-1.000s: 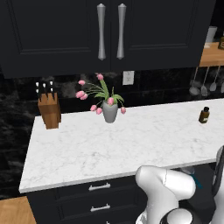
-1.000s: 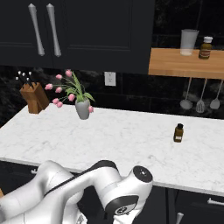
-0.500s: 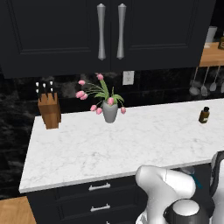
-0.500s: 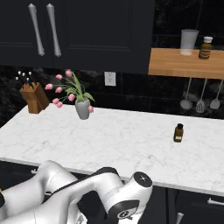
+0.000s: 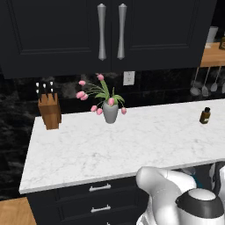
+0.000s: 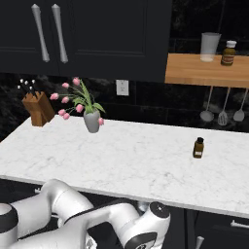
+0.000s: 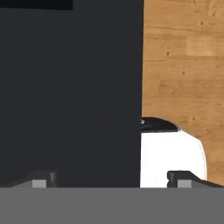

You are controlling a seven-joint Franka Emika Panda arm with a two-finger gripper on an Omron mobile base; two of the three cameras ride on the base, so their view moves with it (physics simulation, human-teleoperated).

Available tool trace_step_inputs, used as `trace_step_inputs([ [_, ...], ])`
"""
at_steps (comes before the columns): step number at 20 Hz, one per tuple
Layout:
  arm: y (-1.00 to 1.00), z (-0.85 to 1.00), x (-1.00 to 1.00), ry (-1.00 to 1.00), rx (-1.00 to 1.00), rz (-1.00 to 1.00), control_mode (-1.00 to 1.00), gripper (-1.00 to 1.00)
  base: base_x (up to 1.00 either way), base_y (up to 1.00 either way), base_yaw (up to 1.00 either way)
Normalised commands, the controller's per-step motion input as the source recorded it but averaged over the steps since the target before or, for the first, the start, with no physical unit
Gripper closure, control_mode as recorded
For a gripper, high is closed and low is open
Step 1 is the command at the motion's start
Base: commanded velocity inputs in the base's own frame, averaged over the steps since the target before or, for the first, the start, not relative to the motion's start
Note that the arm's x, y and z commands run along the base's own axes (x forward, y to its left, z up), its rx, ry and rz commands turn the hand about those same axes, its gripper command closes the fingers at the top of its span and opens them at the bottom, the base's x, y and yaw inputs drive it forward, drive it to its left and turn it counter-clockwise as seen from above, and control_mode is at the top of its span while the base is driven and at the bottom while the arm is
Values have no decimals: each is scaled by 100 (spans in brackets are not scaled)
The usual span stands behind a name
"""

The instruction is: Pick the measuring cup from the drawer and place it on the counter.

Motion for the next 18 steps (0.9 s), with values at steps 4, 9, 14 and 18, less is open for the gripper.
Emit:
trace_step_inputs([
  [4, -9, -15, 3, 3, 0, 4, -100, -100, 0, 0, 0],
  [9, 0, 0, -60, 1, 0, -5, -100, -100, 0, 0, 0],
  [14, 0, 0, -100, 0, 0, -7, -100, -100, 0, 0, 0],
  [18, 0, 0, -100, 2, 0, -3, -100, -100, 0, 0, 0],
])
